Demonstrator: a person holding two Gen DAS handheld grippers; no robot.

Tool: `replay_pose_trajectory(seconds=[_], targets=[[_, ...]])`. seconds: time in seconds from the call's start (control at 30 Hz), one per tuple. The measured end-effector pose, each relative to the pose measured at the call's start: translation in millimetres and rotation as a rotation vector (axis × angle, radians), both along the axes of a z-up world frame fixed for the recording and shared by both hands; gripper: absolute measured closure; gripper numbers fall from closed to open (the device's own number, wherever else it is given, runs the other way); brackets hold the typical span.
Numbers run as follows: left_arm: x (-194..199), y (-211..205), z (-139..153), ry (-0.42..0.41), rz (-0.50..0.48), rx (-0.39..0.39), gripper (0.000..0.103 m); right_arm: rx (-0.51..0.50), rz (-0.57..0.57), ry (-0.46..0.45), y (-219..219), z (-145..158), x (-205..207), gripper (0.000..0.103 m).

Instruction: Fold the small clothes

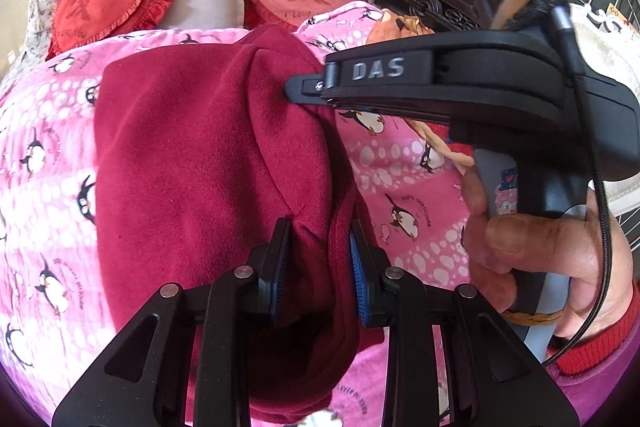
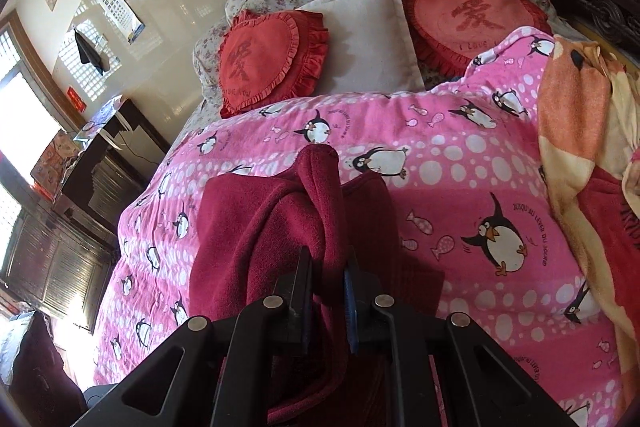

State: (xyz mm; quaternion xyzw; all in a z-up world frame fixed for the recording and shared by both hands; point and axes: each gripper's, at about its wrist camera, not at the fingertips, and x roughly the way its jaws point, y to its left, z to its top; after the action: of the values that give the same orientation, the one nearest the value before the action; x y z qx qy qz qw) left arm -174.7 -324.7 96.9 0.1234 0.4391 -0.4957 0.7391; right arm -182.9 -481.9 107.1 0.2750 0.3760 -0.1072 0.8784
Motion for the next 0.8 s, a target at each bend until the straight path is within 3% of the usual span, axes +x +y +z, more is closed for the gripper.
replay_pose_trajectory(seconds=[0.2, 0.3, 0.37, 0.43, 0.5, 0.67, 0.8], targets=[[-1.5, -9.5, -3.9, -0.001, 0.003, 0.016, 0.076, 0.035, -0.021, 0.044, -14.9, -27.7, 13.1, 0.091], [1.3, 0.4, 7.7, 0.043, 0.002, -0.009, 0.075, 0.048, -0.024, 0.032, -18.5, -32.7, 13.5, 0.091], [-0.7, 12.2, 20.7, 0.066, -0.018, -0.034, 0.075, 0.063, -0.036, 0.017, -20.3, -28.0, 8.8, 0.088], [-5.6, 26.8, 32.1, 0.04, -0.048, -0.055, 0.062, 0.052, -0.055, 0.021, -18.9, -21.1, 0.4, 0.087], [-9.1, 45.5, 39.4, -0.012, -0.054, -0.064, 0.056, 0.053, -0.068, 0.016, -13.7, -11.1, -11.2, 0.087], [-2.6, 82.7, 34.8, -0.103, -0.01, -0.021, 0.056, 0.022, 0.029, -0.038, 19.0, 23.9, -36.8, 0.086], [6.2, 97.9, 13.3, -0.081, 0.044, 0.025, 0.056, 0.005, 0.132, -0.031, 59.3, 29.7, -42.5, 0.086]])
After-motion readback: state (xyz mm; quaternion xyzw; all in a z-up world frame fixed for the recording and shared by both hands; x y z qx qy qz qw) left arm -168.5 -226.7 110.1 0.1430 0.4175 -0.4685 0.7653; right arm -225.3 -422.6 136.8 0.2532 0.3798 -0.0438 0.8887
